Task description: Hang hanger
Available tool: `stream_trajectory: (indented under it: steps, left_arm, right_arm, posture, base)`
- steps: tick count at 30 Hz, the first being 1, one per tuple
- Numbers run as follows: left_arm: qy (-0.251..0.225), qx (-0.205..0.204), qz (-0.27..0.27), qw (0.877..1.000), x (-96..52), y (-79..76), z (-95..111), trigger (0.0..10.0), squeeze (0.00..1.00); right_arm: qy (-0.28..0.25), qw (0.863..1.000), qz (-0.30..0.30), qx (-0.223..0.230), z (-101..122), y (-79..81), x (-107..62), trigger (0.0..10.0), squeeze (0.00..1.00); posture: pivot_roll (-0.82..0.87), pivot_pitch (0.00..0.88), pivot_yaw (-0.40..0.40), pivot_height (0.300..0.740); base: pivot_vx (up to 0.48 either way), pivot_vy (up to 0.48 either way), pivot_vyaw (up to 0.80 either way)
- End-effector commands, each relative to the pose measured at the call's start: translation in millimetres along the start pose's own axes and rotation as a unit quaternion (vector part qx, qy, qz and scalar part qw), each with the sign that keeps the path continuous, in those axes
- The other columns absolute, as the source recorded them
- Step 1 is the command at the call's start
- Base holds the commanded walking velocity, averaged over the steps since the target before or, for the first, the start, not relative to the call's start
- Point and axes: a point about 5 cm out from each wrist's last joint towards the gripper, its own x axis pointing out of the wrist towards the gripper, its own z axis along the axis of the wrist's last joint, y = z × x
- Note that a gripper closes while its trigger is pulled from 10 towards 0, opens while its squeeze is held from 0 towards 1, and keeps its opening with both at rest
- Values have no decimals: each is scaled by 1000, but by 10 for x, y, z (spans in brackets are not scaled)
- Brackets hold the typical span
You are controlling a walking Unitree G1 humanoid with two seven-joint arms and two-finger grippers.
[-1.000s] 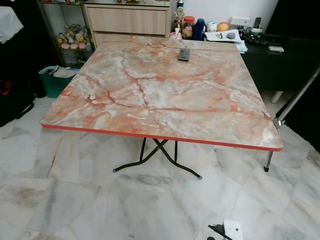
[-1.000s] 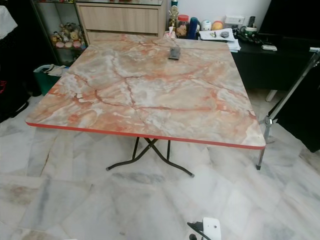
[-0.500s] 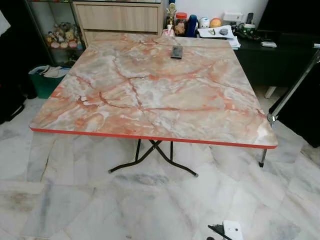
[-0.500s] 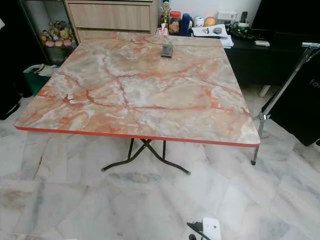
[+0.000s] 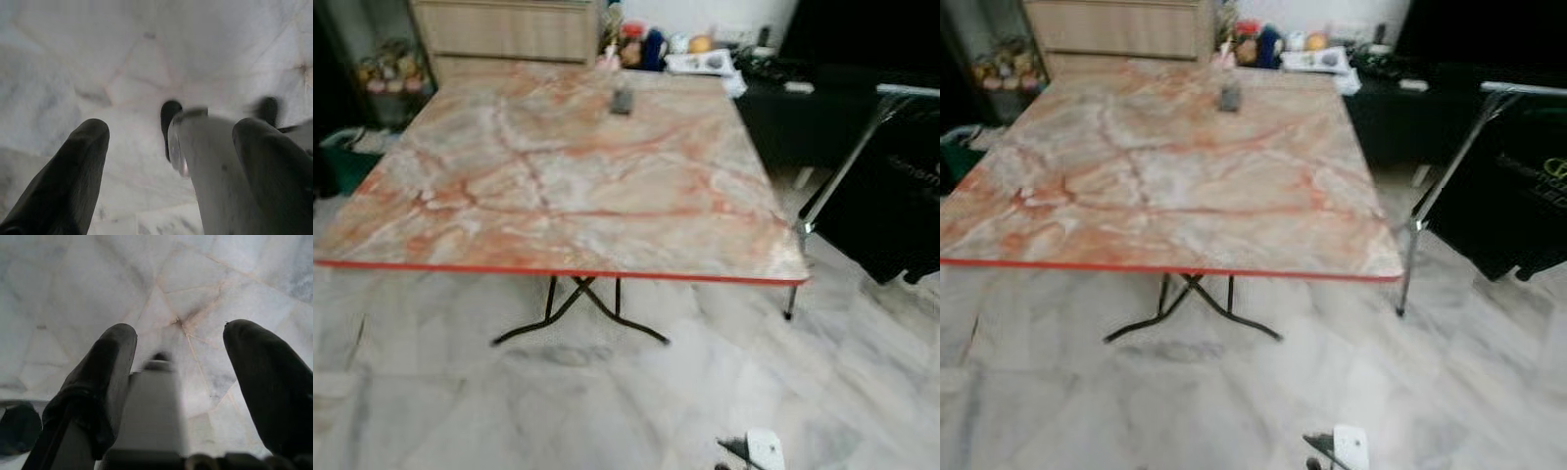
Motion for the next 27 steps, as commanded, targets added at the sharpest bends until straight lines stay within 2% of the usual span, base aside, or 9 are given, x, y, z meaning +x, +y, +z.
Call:
stream_trajectory:
  steps: [1, 3, 5, 14, 18, 19, 23, 27]
  left_arm:
    - [19, -52, 32, 998, -73, 202, -251, 10000, 0]
    - [19, -52, 34, 998, -75, 235, -246, 10000, 0]
    - [22, -52, 40, 998, -108, 354, -302, 10000, 0]
    - [22, -51, 49, 997, -146, 538, -315, 10000, 0]
    - [18, -50, 47, 997, -125, 501, -264, 10000, 0]
    - [16, -48, 44, 998, -103, 435, -230, 10000, 0]
    - [15, -48, 38, 998, -77, 334, -197, 10000, 0]
    - [15, -46, 36, 998, -68, 290, -186, 10000, 0]
  right_arm:
    - [-8, 998, -8, 66, 144, -232, -4, 10000, 0]
    - [-8, 998, -8, 66, 145, -232, -4, 10000, 0]
    - [-11, 998, -8, 67, 150, -227, -3, 10000, 0]
    - [-12, 998, -6, 66, 155, -202, 1, 10000, 0]
    - [-12, 998, -6, 66, 159, -191, 3, 10000, 0]
    - [-14, 998, -6, 68, 162, -186, 4, 10000, 0]
    - [-19, 997, -7, 78, 170, -175, 6, 10000, 0]
    - [-24, 997, -10, 70, 190, -171, 7, 10000, 0]
  posture:
    - [107, 37, -61, 740]
    - [109, 35, -61, 740]
    - [111, 29, -59, 740]
    - [118, 20, -48, 740]
    - [117, 21, -45, 740]
    - [117, 23, -44, 740]
    - [117, 24, -42, 740]
    - [118, 22, -39, 740]
  base:
    - [0, -401, 0]
    - [0, -398, 0]
    - [0, -398, 0]
    - [0, -400, 0]
    - [0, -399, 0]
    - [0, -401, 0]
    - [0, -398, 0]
    - [0, -399, 0]
